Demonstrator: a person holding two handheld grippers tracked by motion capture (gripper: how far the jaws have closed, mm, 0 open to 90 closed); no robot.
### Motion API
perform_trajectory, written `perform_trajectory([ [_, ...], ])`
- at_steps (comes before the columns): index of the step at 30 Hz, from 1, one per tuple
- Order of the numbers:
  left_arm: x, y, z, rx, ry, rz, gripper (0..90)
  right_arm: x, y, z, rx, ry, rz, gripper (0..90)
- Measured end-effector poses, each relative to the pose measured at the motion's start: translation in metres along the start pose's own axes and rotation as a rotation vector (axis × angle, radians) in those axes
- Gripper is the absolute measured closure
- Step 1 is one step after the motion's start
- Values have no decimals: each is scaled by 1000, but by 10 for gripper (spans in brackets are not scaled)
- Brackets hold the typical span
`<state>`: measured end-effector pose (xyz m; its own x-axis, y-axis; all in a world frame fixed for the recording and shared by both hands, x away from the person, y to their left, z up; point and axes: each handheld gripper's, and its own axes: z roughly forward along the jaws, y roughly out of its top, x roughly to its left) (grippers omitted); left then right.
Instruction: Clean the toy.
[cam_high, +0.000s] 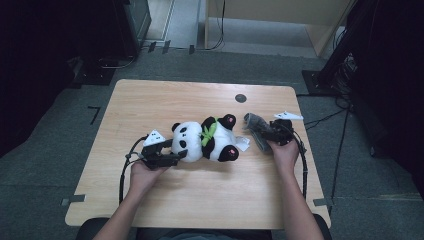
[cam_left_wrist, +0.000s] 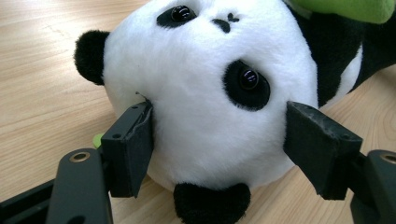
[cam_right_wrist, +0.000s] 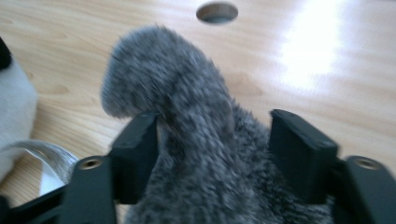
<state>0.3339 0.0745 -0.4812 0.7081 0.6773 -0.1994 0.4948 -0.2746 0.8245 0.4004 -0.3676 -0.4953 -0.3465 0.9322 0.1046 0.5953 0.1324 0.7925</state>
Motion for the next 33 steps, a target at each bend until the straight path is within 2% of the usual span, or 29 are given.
perform_trajectory([
  [3, 1, 1, -2, 4, -9, 0, 258, 7, 4, -6, -22, 8, -7, 250],
  [5, 1, 3, -5, -6, -8, 12, 252, 12, 6, -8, -20, 9, -5, 193],
  [7, 1, 4, -6, -15, -10, 13, 247, 16, 8, -10, -20, 1, -7, 176],
  [8, 2, 5, -8, -25, -22, 13, 217, 21, 9, -13, -20, 7, -8, 132],
  [10, 3, 6, -8, -20, -39, 12, 183, 25, 10, -16, -16, 25, -10, 119],
  [12, 3, 6, -8, -17, -37, 19, 162, 30, 11, -19, -11, 53, -11, 91],
  [17, 7, 6, -8, -23, -31, 18, 135, 43, 12, -27, -12, 91, -30, 82],
  [18, 8, 6, -9, -30, -31, 15, 135, 50, 13, -33, -30, 117, -39, 82],
  [21, 9, 5, -9, -33, -33, 24, 135, 60, 14, -41, -50, 152, -50, 82],
  [23, 9, 5, -9, -30, -48, 31, 141, 69, 15, -47, -63, 166, -67, 84],
  [28, 10, 8, -8, -12, -45, 42, 147, 92, 16, -61, -104, 216, -99, 86],
  [33, 14, 7, -6, -15, -41, 35, 146, 109, 12, -69, -116, 270, -110, 86],
])
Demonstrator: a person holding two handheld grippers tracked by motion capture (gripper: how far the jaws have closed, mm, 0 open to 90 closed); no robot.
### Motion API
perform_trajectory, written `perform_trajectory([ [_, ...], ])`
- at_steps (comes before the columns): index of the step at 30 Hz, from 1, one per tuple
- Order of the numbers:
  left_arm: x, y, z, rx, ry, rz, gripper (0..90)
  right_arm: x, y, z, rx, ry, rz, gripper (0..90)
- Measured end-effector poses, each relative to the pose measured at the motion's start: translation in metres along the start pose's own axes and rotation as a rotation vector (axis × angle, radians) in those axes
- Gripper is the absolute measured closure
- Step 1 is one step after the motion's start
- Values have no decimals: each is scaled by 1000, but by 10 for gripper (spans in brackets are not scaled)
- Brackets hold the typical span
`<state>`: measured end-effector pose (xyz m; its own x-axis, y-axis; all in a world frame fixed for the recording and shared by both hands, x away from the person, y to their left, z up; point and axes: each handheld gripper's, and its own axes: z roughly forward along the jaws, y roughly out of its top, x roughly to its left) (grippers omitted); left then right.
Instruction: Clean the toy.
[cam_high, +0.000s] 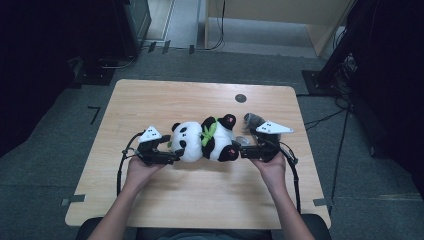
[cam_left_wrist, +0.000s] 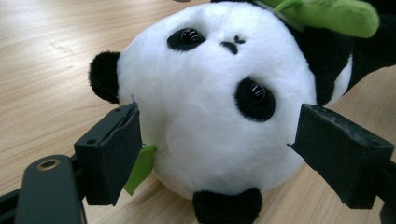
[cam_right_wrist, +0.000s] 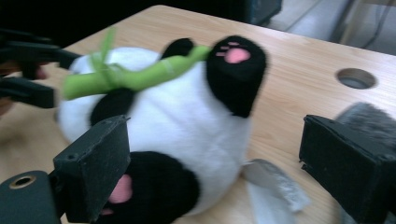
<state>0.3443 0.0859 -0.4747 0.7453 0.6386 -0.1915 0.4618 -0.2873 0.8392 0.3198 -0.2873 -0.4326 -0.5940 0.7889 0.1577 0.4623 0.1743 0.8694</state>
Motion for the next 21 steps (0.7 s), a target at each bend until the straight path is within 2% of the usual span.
perform_trajectory([
  [5, 1, 0, 2, -6, -10, -16, 146, 17, -4, 2, 10, 35, -23, 86],
  [6, 2, 1, 4, -9, -14, -20, 147, 24, -6, 5, 22, 66, -38, 83],
  [9, 3, 0, 7, 0, -14, -18, 146, 31, -10, 11, 35, 85, -43, 81],
  [13, 4, 0, 10, -4, -18, -17, 145, 32, -18, 29, 74, 87, -25, 62],
  [15, 5, 0, 12, -7, -27, -26, 145, 31, -22, 36, 85, 74, -34, 62],
  [21, 8, 0, 15, -24, -35, -52, 137, 30, -28, 58, 82, 53, -57, 26],
])
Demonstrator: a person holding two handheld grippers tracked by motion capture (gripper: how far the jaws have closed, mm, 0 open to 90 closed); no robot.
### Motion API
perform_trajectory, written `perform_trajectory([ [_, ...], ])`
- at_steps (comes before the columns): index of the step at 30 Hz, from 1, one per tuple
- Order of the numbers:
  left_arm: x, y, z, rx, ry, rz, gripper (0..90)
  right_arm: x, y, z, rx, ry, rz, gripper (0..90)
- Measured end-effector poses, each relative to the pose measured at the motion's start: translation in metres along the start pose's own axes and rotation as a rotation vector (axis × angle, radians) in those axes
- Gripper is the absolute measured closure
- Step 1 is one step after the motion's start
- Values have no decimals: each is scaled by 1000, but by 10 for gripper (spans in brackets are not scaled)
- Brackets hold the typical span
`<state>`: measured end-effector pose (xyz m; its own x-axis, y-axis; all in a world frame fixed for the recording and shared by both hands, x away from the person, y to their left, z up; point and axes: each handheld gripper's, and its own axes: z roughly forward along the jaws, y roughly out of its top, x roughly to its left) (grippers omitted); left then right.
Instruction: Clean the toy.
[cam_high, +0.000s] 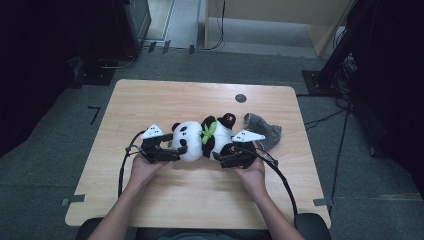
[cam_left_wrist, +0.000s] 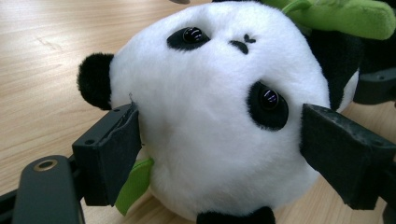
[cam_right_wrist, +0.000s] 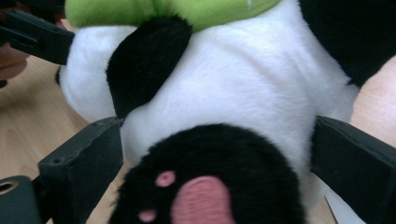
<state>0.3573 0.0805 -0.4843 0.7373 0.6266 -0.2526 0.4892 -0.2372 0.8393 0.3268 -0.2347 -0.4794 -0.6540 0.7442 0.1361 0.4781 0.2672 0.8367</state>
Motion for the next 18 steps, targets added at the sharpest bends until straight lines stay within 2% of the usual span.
perform_trajectory([
  [4, 1, -1, 3, -1, -4, -7, 129, 4, -1, 6, -11, -48, -33, 26],
  [6, 0, -1, 3, -1, -1, -7, 127, 7, -4, 8, -28, -85, -48, 58],
  [10, 1, -1, 3, -4, 0, -6, 125, 6, -6, 9, -43, -87, -54, 83],
  [12, 1, -1, 4, -5, 0, -2, 124, 4, -7, 9, -44, -84, -65, 126],
  [18, 1, -1, 5, -10, 0, -2, 119, 0, -12, 9, -64, -60, -64, 167],
])
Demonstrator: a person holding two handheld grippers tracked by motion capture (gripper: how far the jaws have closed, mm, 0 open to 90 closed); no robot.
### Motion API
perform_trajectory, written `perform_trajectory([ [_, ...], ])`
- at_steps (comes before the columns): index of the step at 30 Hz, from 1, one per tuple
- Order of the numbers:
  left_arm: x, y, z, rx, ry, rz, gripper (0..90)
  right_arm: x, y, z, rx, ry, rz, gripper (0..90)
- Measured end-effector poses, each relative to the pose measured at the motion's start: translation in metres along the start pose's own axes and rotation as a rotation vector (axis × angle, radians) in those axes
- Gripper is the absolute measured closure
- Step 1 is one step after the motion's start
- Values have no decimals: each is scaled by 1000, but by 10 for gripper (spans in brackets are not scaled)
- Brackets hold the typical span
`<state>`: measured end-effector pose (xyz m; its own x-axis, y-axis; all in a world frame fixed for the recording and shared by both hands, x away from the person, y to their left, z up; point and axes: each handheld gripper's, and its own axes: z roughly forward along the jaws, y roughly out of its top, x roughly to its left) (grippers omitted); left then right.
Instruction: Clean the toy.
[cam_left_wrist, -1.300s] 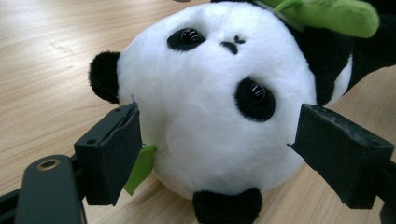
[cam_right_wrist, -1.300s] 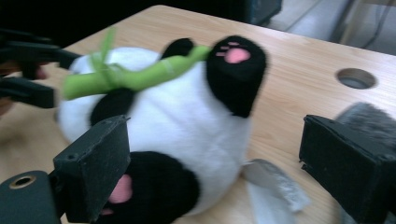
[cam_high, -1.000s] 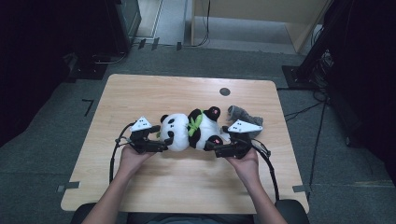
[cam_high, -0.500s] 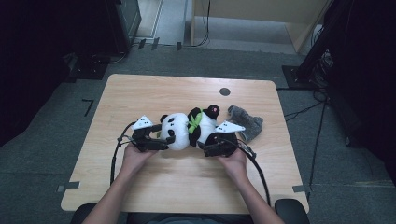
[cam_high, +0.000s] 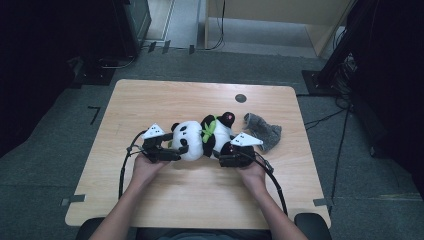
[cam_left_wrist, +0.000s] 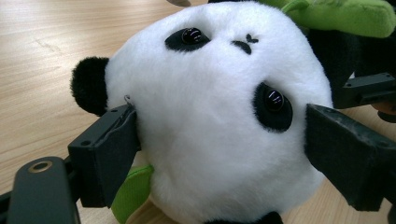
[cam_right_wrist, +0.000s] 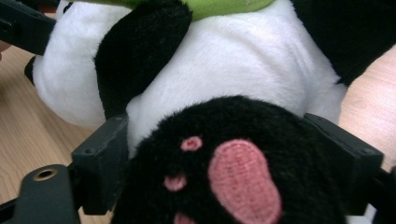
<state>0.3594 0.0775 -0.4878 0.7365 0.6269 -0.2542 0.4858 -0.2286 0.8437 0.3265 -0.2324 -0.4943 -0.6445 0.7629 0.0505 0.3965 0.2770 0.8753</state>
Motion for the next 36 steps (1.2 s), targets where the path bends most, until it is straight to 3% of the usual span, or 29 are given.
perform_trajectory([
  [5, 0, -1, 1, -10, 3, 11, 107, 1, 0, -1, 8, -10, -5, 226],
  [9, 0, -1, 1, -17, 13, 14, 104, 5, 1, -2, 1, -43, -1, 378],
  [17, -7, 6, -15, -47, 43, 64, 136, -9, 29, -6, 71, -2, 113, 483],
  [20, -6, 5, -21, -48, 24, 54, 136, -18, 41, -10, 88, 4, 144, 489],
  [22, -9, 1, -24, -70, 7, 97, 148, -22, 48, -14, 91, -10, 147, 489],
  [23, -9, 1, -24, -70, 7, 97, 152, -22, 48, -14, 91, -10, 147, 489],
  [24, -12, -2, -21, -68, 1, 141, 152, -23, 55, -20, 84, -19, 150, 490],
  [25, -12, -2, -21, -68, 1, 141, 151, -23, 55, -20, 84, -19, 150, 490],
  [26, -15, -3, -17, -69, -6, 158, 151, -24, 58, -25, 68, -13, 183, 489],
  [29, -20, -1, -7, -77, 12, 163, 122, -22, 59, -29, 49, 33, 237, 489],
  [33, -23, -1, 4, -50, 29, 159, 20, -14, 59, -30, 56, 45, 248, 491],
  [36, -25, 0, 12, -16, 91, 127, 13, -9, 59, -28, 66, 77, 265, 504],
])
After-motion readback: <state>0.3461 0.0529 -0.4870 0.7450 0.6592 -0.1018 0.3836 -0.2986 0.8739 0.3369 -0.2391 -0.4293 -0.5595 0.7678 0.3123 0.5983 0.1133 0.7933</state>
